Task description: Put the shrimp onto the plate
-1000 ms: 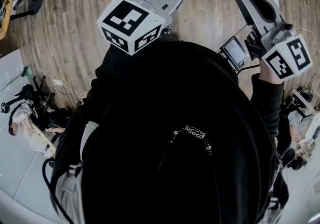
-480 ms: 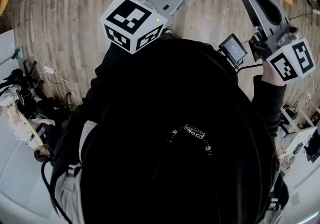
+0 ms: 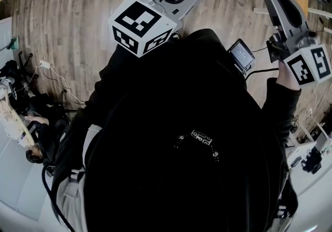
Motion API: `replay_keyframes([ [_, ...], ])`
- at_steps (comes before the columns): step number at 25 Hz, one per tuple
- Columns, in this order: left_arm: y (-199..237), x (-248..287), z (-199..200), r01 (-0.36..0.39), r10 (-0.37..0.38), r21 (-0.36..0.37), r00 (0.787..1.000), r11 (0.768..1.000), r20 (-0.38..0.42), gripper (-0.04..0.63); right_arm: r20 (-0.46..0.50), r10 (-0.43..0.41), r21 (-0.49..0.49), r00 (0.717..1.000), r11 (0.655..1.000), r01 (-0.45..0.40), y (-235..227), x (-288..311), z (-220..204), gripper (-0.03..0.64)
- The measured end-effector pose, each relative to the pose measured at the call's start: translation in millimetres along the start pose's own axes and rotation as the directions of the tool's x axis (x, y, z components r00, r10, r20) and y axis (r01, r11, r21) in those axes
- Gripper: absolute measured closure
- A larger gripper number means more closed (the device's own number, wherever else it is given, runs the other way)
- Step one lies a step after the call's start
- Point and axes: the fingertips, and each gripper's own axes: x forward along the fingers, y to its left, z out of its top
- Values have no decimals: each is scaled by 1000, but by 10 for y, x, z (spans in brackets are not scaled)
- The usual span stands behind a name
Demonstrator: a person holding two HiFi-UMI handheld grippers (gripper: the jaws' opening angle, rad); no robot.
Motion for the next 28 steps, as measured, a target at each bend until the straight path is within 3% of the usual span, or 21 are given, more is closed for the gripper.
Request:
replay_keyframes([
  [10,183,68,-84,-26,26,5,1000,1000,1,597,17,58,-29,998,998,-57,16,299,70,552],
  [17,214,48,177,-41,40,13,998,999,49,595,34,92,-44,995,995,-90,-9,362,300,552],
  [28,473,445,168,-68,68,9,998,998,15,597,52,138,9,989,990,-139,-530,576,175,552],
])
